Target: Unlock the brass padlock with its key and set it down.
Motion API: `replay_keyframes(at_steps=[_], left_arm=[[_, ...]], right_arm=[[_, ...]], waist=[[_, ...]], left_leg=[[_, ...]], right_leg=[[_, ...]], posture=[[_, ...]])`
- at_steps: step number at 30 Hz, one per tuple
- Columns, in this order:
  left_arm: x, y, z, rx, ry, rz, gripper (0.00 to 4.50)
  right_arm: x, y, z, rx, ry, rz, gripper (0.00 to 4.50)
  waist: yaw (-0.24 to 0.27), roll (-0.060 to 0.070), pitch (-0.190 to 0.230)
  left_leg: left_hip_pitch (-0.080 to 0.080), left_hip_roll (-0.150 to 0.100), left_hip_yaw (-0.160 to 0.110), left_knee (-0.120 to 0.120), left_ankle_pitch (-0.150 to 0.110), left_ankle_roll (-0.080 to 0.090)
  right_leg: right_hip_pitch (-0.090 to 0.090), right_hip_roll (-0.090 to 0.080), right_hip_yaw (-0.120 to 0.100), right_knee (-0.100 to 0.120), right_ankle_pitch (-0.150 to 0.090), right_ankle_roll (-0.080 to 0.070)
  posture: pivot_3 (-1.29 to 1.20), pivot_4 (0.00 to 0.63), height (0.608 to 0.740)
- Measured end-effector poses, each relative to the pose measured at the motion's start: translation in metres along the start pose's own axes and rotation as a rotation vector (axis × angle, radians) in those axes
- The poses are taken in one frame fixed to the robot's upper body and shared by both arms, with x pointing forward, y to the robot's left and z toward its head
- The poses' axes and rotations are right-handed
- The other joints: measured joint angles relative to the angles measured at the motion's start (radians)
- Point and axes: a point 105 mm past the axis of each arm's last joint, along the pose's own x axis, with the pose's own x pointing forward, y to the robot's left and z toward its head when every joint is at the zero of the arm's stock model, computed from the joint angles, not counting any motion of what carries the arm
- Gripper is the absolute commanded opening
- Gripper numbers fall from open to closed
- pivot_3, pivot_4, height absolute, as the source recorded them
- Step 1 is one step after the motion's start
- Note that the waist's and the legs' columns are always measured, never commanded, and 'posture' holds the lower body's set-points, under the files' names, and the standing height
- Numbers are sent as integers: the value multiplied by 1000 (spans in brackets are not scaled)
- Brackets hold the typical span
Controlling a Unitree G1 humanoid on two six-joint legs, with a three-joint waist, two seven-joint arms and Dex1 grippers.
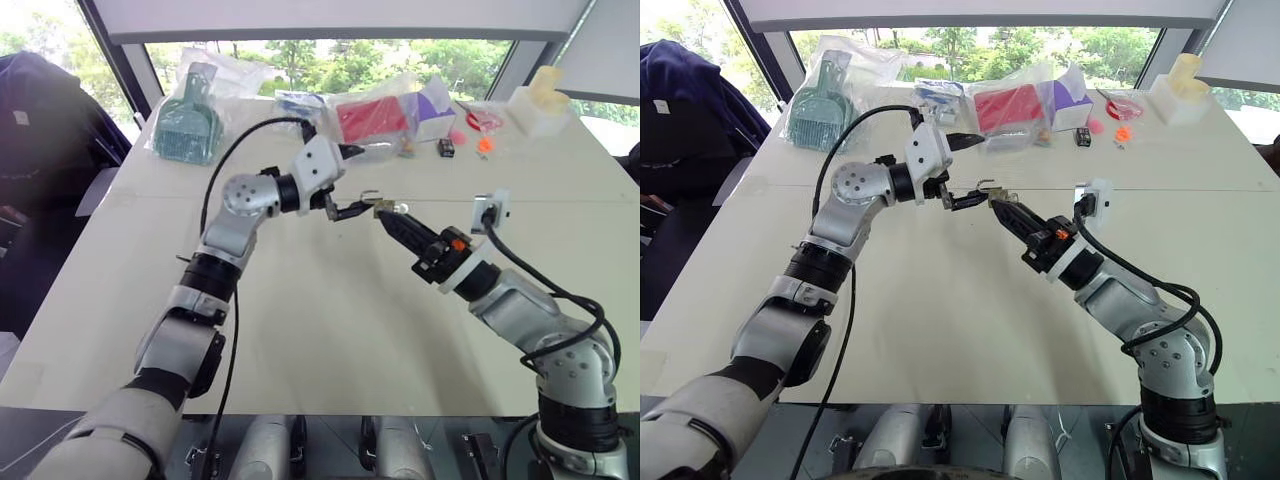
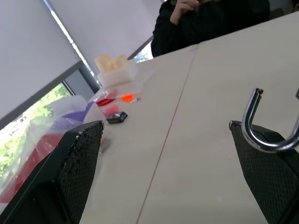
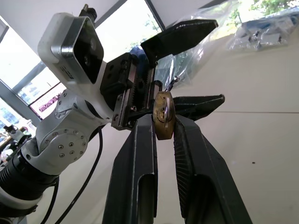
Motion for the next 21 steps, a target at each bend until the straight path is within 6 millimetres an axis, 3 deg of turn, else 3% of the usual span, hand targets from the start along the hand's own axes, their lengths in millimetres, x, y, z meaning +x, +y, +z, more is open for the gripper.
replay_keyframes(at_steps=[4, 6, 12, 16, 21], left_arm=[[-21, -13, -26, -164, 108, -49, 4461], [-32, -23, -29, -276, 125, -94, 4461], [-57, -53, -9, -436, 132, -245, 4461], [-59, -65, -2, -484, 134, -276, 4461], [-58, -66, -3, -506, 146, -247, 4461]], right_arm=[[-8, -24, -10, 61, 13, -88, 58], [-14, -37, -22, 101, 46, -124, 58], [-18, -62, -44, 191, 168, -178, 58], [-13, -68, -47, 229, 219, -175, 58], [-10, -71, -61, 277, 286, -158, 58]], waist=[[-1, 0, 0], [-3, 0, 0], [-25, 0, 0], [-25, 0, 0], [-23, 0, 0]], left_leg=[[0, 0, 0, 0, 0, 0], [0, 0, 0, 0, 0, 0], [0, 0, -1, 0, 0, -1], [0, 0, -1, 0, 1, -1], [0, 0, -1, 0, 1, -2]], right_leg=[[0, 0, 0, 0, 0, 0], [0, 0, 0, 0, 0, 0], [0, 0, 0, 0, -2, -3], [0, 0, 0, 1, -2, -3], [0, 0, 0, 1, -2, -3]], posture=[[0, 150, 735], [0, 150, 735], [0, 150, 735], [0, 150, 735], [0, 150, 735]])
